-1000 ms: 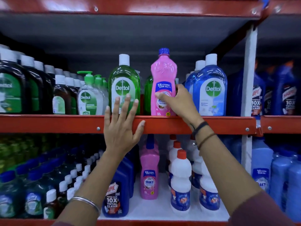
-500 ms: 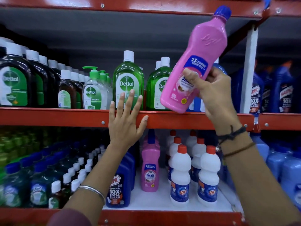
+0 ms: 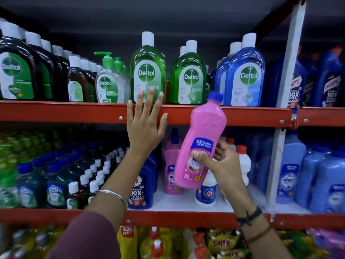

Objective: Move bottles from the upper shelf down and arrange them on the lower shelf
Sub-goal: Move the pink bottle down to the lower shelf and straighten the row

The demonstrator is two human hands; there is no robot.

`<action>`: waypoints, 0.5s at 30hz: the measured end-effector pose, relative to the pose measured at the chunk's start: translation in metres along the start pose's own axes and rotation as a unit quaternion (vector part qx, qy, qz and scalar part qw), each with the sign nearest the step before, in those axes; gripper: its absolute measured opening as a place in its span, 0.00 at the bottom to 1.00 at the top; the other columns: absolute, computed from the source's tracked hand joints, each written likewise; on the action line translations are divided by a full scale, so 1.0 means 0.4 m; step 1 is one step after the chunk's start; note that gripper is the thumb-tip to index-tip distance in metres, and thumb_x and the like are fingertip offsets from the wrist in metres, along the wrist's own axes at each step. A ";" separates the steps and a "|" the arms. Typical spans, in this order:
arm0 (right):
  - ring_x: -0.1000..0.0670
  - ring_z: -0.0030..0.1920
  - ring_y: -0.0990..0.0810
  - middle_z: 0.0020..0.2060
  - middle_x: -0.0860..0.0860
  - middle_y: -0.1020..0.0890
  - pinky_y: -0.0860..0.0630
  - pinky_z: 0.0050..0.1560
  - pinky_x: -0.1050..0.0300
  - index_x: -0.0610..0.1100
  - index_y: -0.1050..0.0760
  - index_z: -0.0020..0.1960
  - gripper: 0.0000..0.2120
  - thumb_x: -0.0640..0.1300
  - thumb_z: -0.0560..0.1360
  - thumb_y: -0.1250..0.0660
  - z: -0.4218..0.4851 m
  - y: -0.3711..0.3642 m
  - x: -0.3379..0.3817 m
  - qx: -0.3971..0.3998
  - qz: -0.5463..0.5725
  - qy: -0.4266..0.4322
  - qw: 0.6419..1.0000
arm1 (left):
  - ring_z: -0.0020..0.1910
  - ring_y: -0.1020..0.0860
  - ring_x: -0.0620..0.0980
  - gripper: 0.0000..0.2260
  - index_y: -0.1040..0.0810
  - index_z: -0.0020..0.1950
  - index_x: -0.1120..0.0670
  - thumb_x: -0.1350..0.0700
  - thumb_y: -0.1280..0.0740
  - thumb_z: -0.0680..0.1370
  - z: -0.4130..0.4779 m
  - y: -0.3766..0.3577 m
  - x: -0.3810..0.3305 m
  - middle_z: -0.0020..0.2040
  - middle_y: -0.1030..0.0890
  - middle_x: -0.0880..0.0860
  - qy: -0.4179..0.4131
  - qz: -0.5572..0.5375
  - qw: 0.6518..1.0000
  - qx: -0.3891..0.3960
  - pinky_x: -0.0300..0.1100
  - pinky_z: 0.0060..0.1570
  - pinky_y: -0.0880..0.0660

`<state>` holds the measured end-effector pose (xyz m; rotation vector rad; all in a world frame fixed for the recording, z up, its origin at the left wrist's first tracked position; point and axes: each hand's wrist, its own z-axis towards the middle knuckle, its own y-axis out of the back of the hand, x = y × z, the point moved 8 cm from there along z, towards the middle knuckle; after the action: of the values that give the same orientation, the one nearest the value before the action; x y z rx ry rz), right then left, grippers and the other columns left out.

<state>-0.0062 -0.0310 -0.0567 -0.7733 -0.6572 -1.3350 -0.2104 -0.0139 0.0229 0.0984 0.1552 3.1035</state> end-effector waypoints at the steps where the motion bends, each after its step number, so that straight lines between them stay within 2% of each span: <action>1: 0.54 0.45 0.15 0.48 0.49 0.15 0.19 0.41 0.61 0.43 0.24 0.57 0.29 0.47 0.57 0.23 -0.008 -0.007 -0.036 0.002 -0.009 -0.010 1.000 | 0.76 0.39 0.55 0.23 0.37 0.76 0.50 0.45 0.48 0.82 -0.001 0.000 0.000 0.77 0.37 0.52 -0.002 0.001 1.000 -0.003 0.56 0.74 0.48; 4: 0.52 0.46 0.15 0.49 0.51 0.16 0.18 0.44 0.56 0.48 0.25 0.55 0.28 0.49 0.57 0.23 -0.028 -0.025 -0.144 0.000 -0.034 -0.040 0.999 | 0.76 0.39 0.55 0.23 0.37 0.76 0.50 0.45 0.48 0.82 -0.002 -0.003 -0.001 0.76 0.35 0.52 -0.004 0.000 1.000 -0.014 0.56 0.74 0.48; 9: 0.52 0.48 0.16 0.51 0.49 0.16 0.18 0.47 0.55 0.47 0.27 0.60 0.28 0.43 0.62 0.21 -0.039 -0.062 -0.301 0.002 -0.072 -0.084 0.994 | 0.75 0.37 0.56 0.23 0.36 0.75 0.50 0.44 0.50 0.82 -0.001 -0.010 0.004 0.76 0.34 0.53 -0.009 0.003 1.000 -0.030 0.57 0.73 0.47; 15: 0.54 0.47 0.17 0.50 0.51 0.17 0.19 0.42 0.64 0.49 0.28 0.57 0.25 0.42 0.64 0.22 -0.029 -0.093 -0.387 0.004 -0.096 -0.085 0.992 | 0.75 0.36 0.56 0.23 0.35 0.75 0.49 0.44 0.50 0.82 -0.003 -0.014 0.006 0.75 0.33 0.52 -0.012 0.006 0.999 -0.049 0.57 0.73 0.45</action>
<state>-0.0632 0.0490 -0.1828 -0.8403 -0.8895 -1.4491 -0.2126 -0.0084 0.0211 0.1333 0.0005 3.1142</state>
